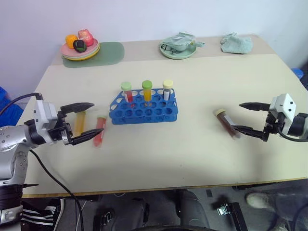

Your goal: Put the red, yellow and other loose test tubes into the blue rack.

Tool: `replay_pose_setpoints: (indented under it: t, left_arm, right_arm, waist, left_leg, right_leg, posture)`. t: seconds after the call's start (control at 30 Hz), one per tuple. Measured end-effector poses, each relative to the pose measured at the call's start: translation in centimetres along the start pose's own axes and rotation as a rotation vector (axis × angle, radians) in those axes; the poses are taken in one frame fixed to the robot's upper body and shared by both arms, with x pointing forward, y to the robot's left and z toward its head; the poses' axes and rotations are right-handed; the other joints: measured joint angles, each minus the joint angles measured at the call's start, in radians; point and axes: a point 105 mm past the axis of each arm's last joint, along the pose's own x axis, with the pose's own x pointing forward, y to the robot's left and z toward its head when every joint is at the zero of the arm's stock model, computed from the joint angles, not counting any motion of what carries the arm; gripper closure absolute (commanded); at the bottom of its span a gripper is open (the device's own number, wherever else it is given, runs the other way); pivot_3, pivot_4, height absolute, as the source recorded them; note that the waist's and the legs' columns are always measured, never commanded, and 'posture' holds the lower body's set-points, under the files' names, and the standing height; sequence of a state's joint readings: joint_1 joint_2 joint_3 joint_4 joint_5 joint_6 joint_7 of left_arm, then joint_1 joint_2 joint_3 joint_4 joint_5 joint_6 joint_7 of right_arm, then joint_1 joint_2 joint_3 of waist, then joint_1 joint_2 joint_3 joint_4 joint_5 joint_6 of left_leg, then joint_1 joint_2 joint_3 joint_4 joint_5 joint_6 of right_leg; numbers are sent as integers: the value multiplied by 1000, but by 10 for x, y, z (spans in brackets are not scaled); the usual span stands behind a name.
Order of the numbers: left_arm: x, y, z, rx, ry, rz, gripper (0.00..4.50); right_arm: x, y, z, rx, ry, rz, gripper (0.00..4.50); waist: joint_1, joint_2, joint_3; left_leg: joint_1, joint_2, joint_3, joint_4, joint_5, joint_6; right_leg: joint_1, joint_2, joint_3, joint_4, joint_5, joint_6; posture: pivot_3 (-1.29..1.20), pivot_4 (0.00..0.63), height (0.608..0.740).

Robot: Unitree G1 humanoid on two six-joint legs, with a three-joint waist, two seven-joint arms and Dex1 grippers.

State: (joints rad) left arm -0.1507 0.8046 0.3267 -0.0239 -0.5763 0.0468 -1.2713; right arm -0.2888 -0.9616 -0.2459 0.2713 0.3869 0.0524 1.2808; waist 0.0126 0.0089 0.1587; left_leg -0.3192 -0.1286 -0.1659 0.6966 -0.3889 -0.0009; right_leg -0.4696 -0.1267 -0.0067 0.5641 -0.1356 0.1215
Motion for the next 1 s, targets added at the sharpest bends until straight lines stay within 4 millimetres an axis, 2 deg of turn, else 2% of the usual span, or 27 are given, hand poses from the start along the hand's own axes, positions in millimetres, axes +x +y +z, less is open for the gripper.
replay_pose_setpoints:
  t: [0.27,0.5,0.67,0.77,0.9,1.0]
  left_arm:
    - [0,7,1,38,-24,11,59]
    - [-3,12,-6,24,-32,21,59]
    - [-3,11,-7,23,-37,-3,59]
    - [3,12,-2,34,-55,-26,59]
    - [19,9,-4,16,-106,-41,59]
    - [26,3,-10,-10,-116,-55,59]
  right_arm:
    - [3,-7,9,-10,-16,-42,0]
    - [14,-9,30,77,-26,-80,0]
    - [26,-12,57,186,-56,-133,0]
    - [31,-13,62,276,-4,-174,0]
    - [46,-18,56,391,213,-253,0]
    - [44,-29,62,466,327,-336,0]
  waist:
    - [0,0,0]
    - [0,0,0]
    - [1,0,0]
    - [6,0,0]
    - [0,0,0]
    - [-1,0,0]
  left_leg:
    - [0,0,1,0,0,0]
    - [0,2,0,0,-1,-1]
    - [-1,2,1,0,-1,-1]
    - [-1,2,0,1,-1,-1]
    - [-2,2,1,1,-1,-1]
    - [-5,5,2,1,-1,-2]
  right_leg:
    - [0,1,0,-1,1,0]
    - [0,2,1,-1,1,0]
    - [0,2,1,-2,1,-1]
    - [0,2,1,-2,1,-1]
    - [-1,2,1,-2,2,-1]
    - [-6,5,2,-2,2,-1]
  posture:
    - [0,150,740]
    - [0,150,740]
    - [0,150,740]
    - [0,150,740]
    - [0,150,740]
    - [0,150,740]
